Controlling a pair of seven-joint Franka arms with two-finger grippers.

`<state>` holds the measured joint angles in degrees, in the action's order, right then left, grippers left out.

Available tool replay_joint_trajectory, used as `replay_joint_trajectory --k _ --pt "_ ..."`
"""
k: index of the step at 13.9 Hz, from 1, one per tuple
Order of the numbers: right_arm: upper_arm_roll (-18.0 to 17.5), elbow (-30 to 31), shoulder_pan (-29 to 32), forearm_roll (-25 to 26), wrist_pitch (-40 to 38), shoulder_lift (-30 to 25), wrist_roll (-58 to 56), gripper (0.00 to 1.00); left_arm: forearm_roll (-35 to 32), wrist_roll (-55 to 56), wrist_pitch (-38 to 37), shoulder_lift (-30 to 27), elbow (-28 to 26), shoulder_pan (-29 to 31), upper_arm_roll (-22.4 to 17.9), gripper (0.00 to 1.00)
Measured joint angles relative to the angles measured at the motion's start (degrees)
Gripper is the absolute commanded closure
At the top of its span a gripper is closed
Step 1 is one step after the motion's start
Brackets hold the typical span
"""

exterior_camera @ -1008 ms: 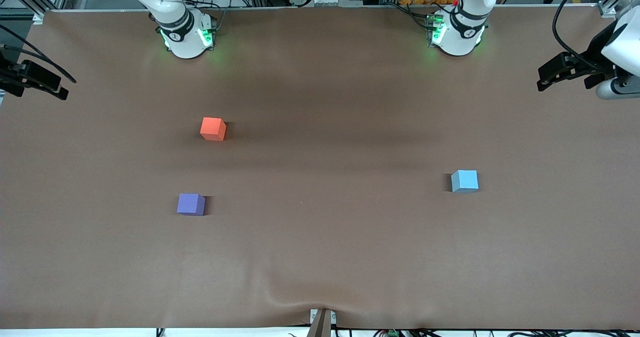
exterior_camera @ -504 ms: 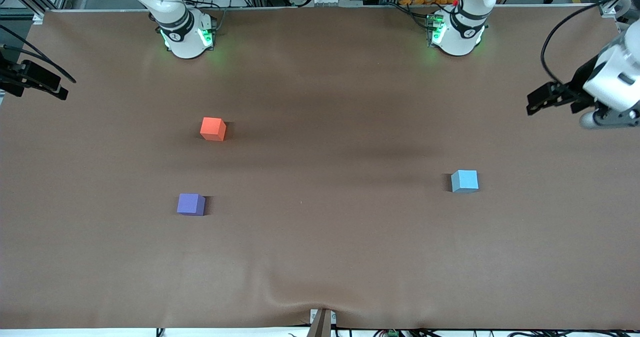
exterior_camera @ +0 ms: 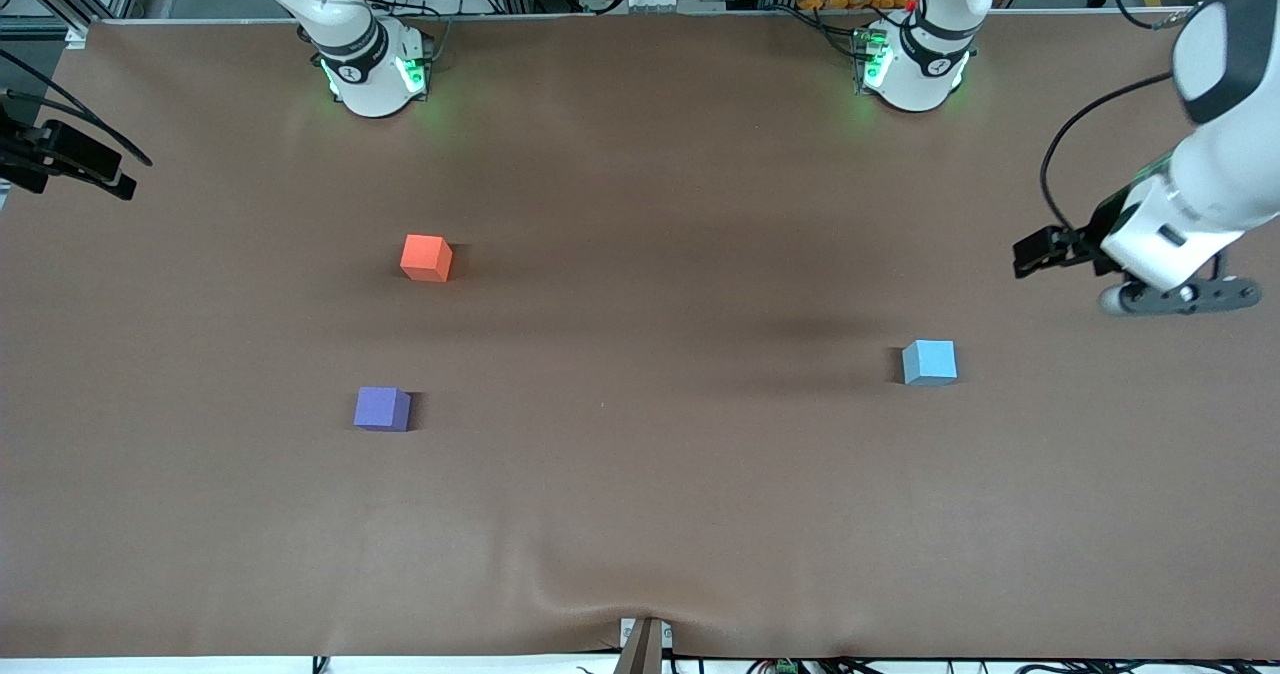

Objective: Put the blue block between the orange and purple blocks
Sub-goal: 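Reach the left gripper down over the light-blue cube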

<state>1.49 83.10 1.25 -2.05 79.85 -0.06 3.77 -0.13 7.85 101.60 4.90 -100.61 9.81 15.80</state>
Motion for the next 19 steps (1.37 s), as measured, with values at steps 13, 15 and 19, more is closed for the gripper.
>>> replay_joint_trajectory --k 13,15,19 --pt "0.0 0.0 0.0 0.0 0.0 0.0 0.0 0.0 0.0 0.0 24.4 15.8 -9.2 -0.8 0.7 0.0" --pt "0.0 0.0 0.0 0.0 0.0 0.0 0.0 0.0 -0.5 -0.1 26.6 18.1 -9.3 -0.8 0.7 0.0" --pt "0.0 0.0 0.0 0.0 0.0 0.0 0.0 0.0 -3.8 -0.1 29.7 21.9 -9.5 -0.7 0.5 0.0"
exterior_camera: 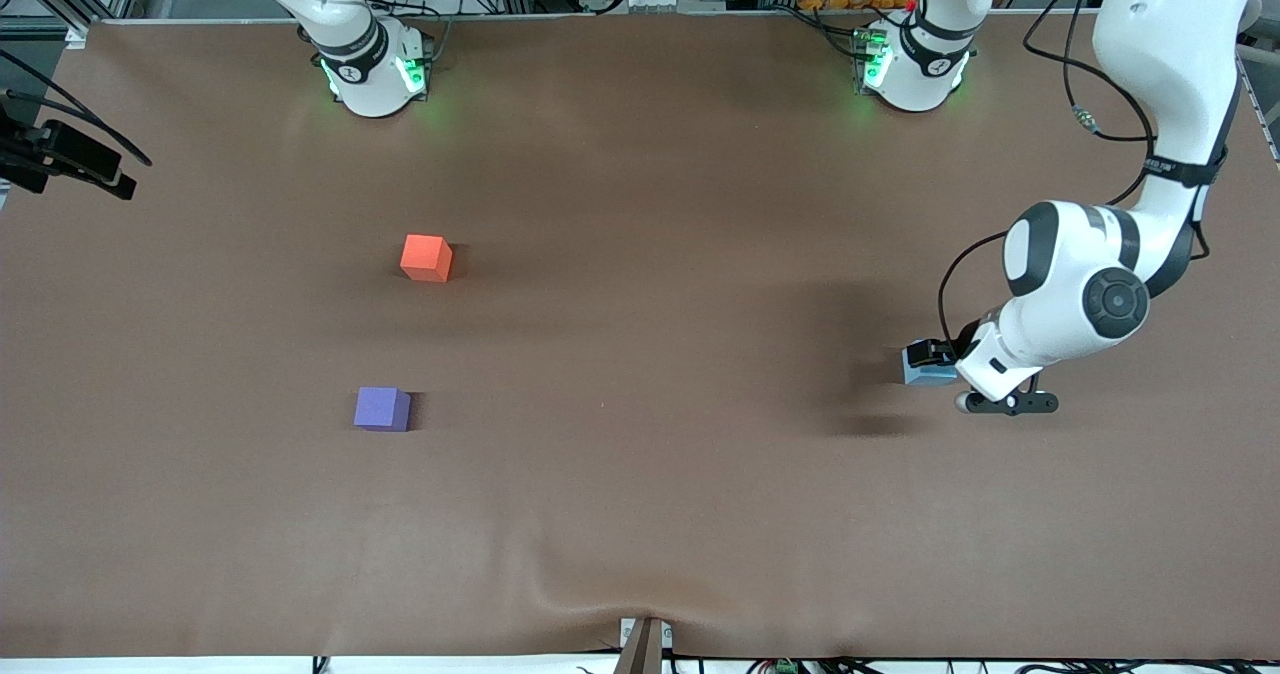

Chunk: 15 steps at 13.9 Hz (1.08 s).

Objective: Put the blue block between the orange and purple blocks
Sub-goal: 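Reach the left gripper down over the light-blue cube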

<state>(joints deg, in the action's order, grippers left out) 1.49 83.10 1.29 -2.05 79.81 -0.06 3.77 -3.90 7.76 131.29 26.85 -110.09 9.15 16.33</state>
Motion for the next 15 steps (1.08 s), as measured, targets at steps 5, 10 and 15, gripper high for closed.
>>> replay_joint_trajectory --k 5,10,15 --pt "0.0 0.0 0.0 0.0 0.0 0.0 0.0 0.0 -1.1 0.0 1.7 2.2 0.0 0.1 -0.2 0.0" --pt "0.0 0.0 0.0 0.0 0.0 0.0 0.0 0.0 -1.1 0.0 1.7 3.0 -0.1 0.2 -0.4 0.04" --pt "0.0 0.0 0.0 0.0 0.0 0.0 0.0 0.0 -1.5 -0.1 1.8 3.9 -0.2 0.2 -0.4 0.93"
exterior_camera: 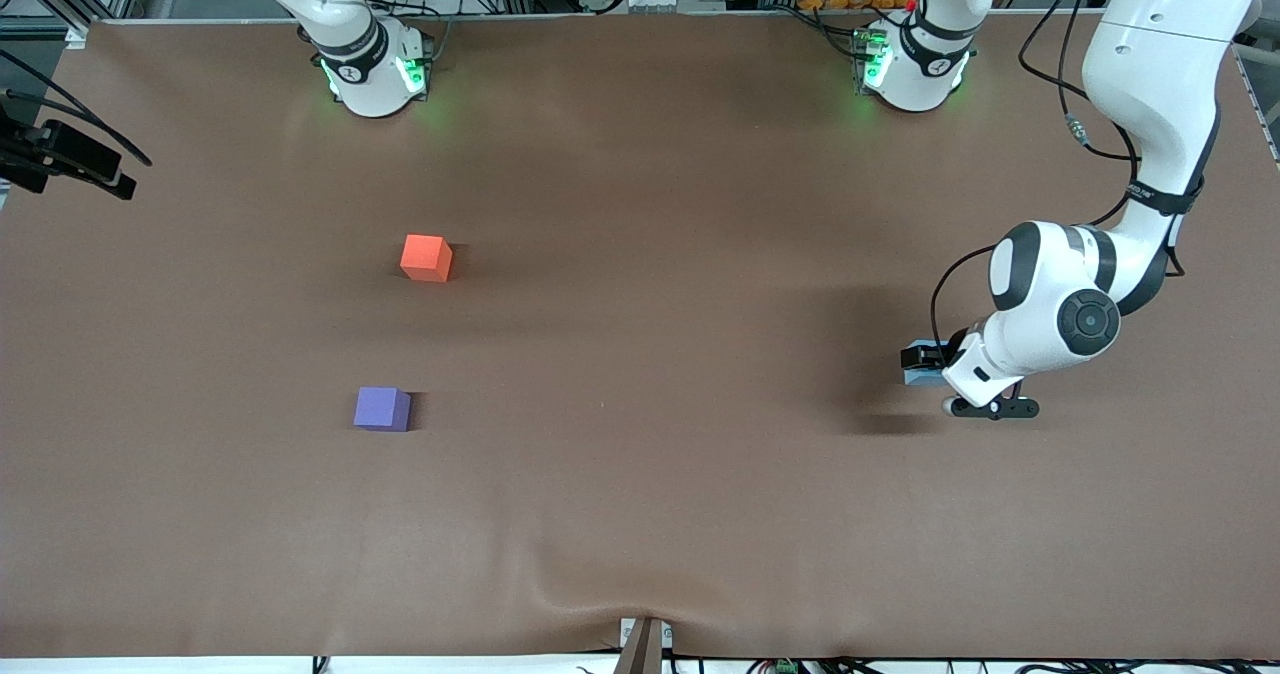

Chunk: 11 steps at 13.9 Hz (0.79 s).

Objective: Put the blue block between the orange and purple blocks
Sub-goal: 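Reach the left gripper down over the light-blue cube, then close the left gripper on the light-blue cube and lift it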

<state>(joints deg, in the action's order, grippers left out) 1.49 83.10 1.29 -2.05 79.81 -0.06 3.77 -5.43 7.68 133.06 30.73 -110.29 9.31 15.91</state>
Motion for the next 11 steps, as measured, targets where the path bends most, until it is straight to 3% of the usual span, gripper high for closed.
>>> replay_joint_trajectory --k 1,7,11 --pt "0.0 0.0 0.0 0.0 0.0 0.0 0.0 0.0 -1.0 0.0 0.0 0.2 0.0 0.0 0.0 1.0" --pt "0.0 0.0 0.0 0.0 0.0 0.0 0.0 0.0 -2.4 0.0 0.8 0.0 2.8 -1.2 2.2 1.0" --pt "0.0 0.0 0.0 0.0 0.0 0.0 0.0 0.0 -2.3 1.3 0.5 -0.3 9.0 -8.7 3.9 1.0"
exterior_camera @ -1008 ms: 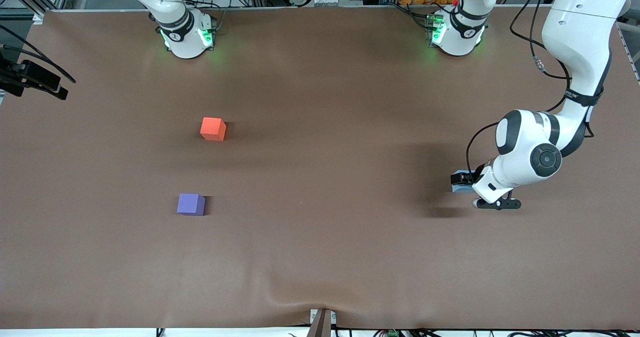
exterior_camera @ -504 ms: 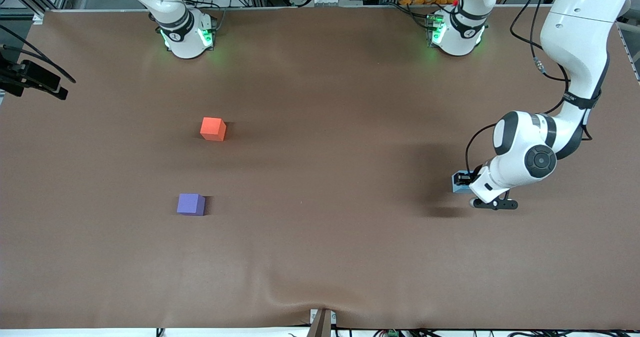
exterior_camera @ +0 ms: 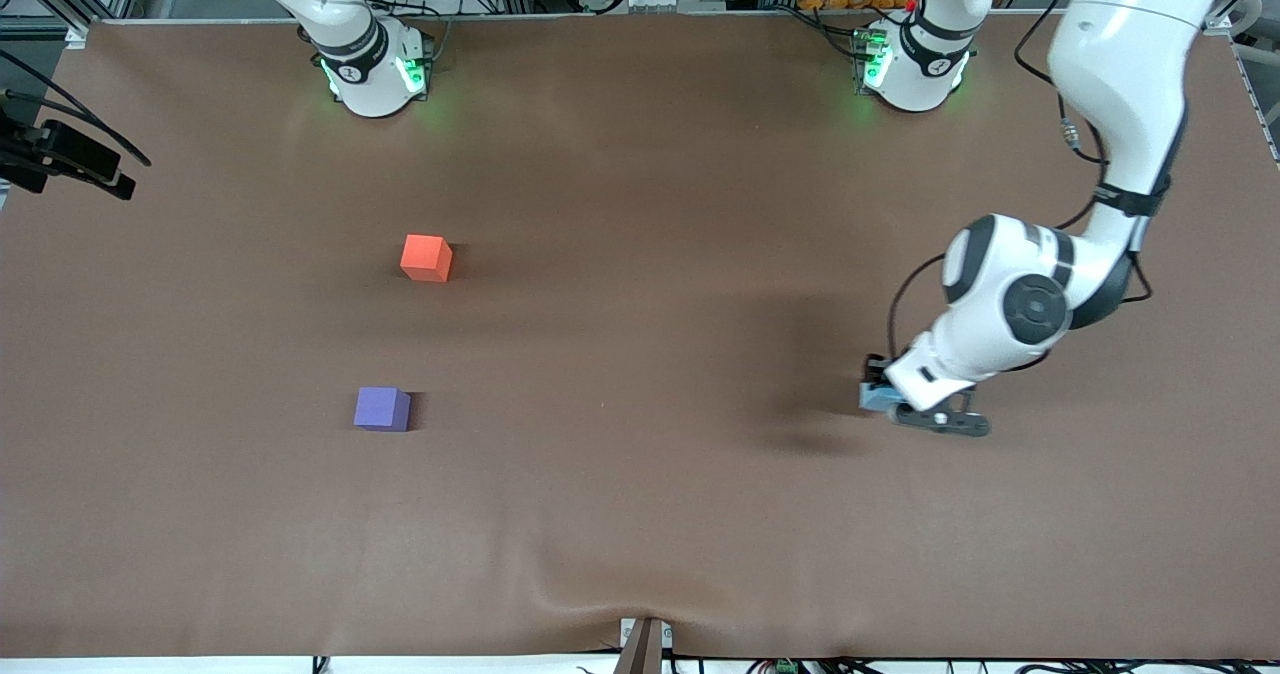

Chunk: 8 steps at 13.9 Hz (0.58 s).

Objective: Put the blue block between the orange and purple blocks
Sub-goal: 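Close the left gripper on the light-blue cube and lift it, then carry the light-blue cube with the left gripper toward the table middle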

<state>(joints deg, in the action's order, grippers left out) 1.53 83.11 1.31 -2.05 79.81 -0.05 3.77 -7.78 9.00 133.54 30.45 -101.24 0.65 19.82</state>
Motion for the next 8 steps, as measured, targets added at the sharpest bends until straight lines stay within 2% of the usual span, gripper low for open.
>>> replay_joint_trajectory --k 4,8 --pt "0.0 0.0 0.0 0.0 0.0 0.0 0.0 0.0 0.0 5.6 -1.4 1.7 6.3 -10.4 0.0 1.0" --pt "0.0 0.0 0.0 0.0 0.0 0.0 0.0 0.0 0.0 8.6 -4.0 6.5 13.6 -19.8 -0.7 1.0"
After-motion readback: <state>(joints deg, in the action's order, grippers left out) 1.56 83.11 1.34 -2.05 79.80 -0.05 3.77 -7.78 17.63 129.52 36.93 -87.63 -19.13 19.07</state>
